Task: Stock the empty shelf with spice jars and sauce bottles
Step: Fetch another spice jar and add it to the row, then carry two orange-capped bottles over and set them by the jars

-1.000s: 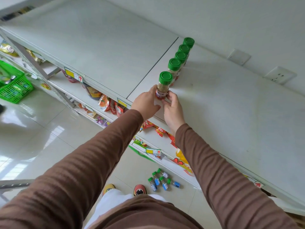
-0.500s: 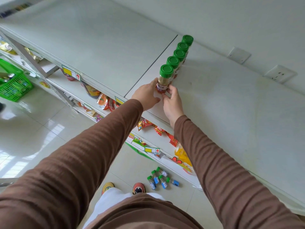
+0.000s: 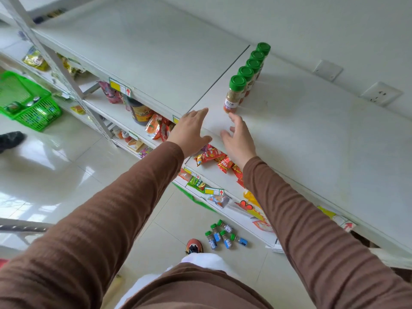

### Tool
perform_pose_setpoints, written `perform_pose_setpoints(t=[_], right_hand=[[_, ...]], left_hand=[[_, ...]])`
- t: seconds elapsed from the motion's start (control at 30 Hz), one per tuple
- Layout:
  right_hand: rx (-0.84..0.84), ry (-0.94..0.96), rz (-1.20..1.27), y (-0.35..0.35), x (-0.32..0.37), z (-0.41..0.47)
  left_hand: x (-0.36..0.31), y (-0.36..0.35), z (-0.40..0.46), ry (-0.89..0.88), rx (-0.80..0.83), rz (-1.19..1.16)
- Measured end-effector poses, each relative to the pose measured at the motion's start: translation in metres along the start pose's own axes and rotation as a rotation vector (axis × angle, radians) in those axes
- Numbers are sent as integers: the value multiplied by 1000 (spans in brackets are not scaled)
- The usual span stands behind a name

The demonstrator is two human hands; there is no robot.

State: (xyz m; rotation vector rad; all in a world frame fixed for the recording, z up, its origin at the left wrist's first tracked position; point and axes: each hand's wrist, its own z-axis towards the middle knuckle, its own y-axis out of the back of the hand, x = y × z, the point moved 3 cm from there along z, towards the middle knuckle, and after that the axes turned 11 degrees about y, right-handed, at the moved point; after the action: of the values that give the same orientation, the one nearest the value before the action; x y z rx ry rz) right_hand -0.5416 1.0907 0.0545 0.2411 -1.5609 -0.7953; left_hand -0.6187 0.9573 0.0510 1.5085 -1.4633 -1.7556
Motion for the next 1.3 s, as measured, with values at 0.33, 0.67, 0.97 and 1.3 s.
perform_pose_setpoints(t=[0.33,0.67,0.97,1.3], right_hand=[[206,335,-448,-76,83,-160],[398,540,-570,-154,148,-305],[557,645,-464,-209,167,-429],[638,835,-306,-307,264,-541]], left_hand=[[92,28,-202,48,-114,117],[174,30,-389,290,-162,186],[218,6,-543,503,-164,162],[319,45,-706,713,-325,64]])
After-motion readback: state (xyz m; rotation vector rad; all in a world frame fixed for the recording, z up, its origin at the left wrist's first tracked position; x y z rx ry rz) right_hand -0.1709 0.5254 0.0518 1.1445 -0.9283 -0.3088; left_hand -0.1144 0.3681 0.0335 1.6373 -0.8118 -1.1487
